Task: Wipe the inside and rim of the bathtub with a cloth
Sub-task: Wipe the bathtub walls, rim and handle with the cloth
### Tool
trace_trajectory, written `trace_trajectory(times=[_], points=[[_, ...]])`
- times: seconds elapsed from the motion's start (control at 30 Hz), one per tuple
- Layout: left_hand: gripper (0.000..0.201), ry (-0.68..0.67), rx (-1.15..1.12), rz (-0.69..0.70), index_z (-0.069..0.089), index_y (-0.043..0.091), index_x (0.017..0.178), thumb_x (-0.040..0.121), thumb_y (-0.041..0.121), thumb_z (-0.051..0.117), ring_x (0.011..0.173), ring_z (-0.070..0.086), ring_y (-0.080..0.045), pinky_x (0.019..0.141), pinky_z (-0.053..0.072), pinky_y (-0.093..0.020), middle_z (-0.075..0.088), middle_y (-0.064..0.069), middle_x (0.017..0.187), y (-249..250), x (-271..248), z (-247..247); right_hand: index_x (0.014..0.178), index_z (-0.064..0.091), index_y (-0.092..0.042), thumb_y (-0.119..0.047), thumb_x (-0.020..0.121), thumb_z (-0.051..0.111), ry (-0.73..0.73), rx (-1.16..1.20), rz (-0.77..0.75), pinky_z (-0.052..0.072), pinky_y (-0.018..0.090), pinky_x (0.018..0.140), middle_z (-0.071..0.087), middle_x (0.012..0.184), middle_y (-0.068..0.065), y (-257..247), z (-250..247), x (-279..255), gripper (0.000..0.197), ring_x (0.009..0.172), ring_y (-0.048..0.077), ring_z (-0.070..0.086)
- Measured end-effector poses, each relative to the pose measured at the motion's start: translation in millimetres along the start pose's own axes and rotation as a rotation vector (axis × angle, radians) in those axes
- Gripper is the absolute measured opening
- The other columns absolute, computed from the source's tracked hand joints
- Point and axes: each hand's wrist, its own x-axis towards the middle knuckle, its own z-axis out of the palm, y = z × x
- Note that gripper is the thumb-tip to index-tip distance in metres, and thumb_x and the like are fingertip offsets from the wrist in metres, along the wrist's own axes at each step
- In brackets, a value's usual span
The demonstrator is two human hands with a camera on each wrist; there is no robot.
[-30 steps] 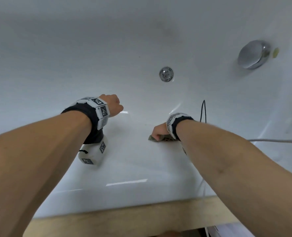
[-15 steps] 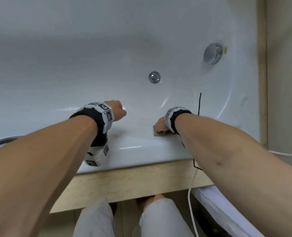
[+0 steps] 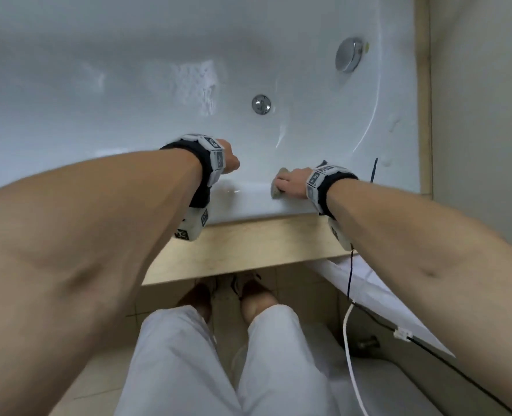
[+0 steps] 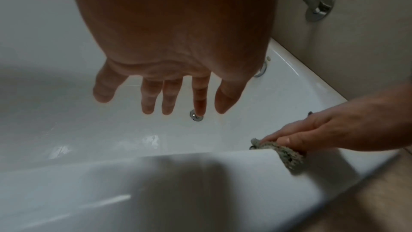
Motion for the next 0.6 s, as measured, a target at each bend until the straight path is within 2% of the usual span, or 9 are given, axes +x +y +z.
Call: trace_trajectory(times=[0.03,0.1,0.17,0.23,0.3,0.4,0.6], points=[[0.025,0.001,0.008,0.012,0.061,0.008,0.099,0.092,0.028,0.048,0.091,0.055,-0.029,0.076,0.039,-0.03,0.061,-0.011,0.106,6,-1,4,0.136,0.046,-0.027,-0.03,0.105,0.03,0.068,-0.019,-0.018,0.03,0.04,0.11,0.045,0.143,0.007,6,8,0,0.035,0.127,0.029,0.047],[0.027,-0.002,0.006,0.013,0.062,0.005,0.1,0.091,0.027,0.047,0.091,0.056,-0.029,0.076,0.04,-0.03,0.062,-0.011,0.106,16,-3,11,0.138,0.041,-0.026,-0.032,0.104,0.027,0.146,-0.071,-0.022,0.032,0.041,0.107,0.043,0.143,0.006,18,27,0,0.037,0.127,0.029,0.044],[0.034,0.034,-0.02,0.03,0.064,0.004,0.11,0.09,0.026,0.048,0.094,0.057,-0.029,0.08,0.041,-0.032,0.064,-0.012,0.113,27,-4,15,0.14,0.038,-0.026,-0.036,0.103,0.024,0.243,-0.089,0.002,0.03,0.039,0.108,0.04,0.145,0.005,27,42,-3,0.041,0.128,0.028,0.039],[0.039,0.067,-0.055,0.043,0.062,0.005,0.122,0.092,0.026,0.048,0.093,0.051,-0.026,0.083,0.04,-0.032,0.062,-0.01,0.113,42,-6,17,0.144,0.033,-0.027,-0.039,0.102,0.026,0.321,-0.062,0.042,0.024,0.041,0.113,0.034,0.15,0.006,37,52,-3,0.045,0.133,0.029,0.031],[0.041,0.081,-0.125,0.044,0.058,0.007,0.129,0.094,0.026,0.049,0.102,0.051,-0.026,0.088,0.039,-0.03,0.058,-0.009,0.115,57,-6,20,0.15,0.024,-0.027,-0.041,0.1,0.029,0.351,0.03,0.085,0.016,0.044,0.119,0.024,0.157,0.006,48,61,-2,0.051,0.143,0.03,0.018],[0.043,0.126,-0.197,0.046,0.055,0.012,0.135,0.095,0.026,0.05,0.125,0.049,-0.029,0.101,0.037,-0.032,0.053,-0.009,0.137,81,-8,24,0.153,0.016,-0.029,-0.041,0.1,0.03,0.39,0.088,0.095,0.008,0.045,0.121,0.011,0.162,0.005,64,70,-6,0.056,0.149,0.028,0.003],[0.043,0.136,-0.212,-0.003,0.053,0.013,0.136,0.095,0.024,0.049,0.126,0.048,-0.03,0.101,0.038,-0.033,0.052,-0.01,0.139,118,-4,28,0.156,0.005,-0.03,-0.046,0.101,0.024,0.459,0.097,0.085,0.0,0.045,0.121,-0.008,0.164,0.004,97,78,-6,0.059,0.15,0.026,-0.016]])
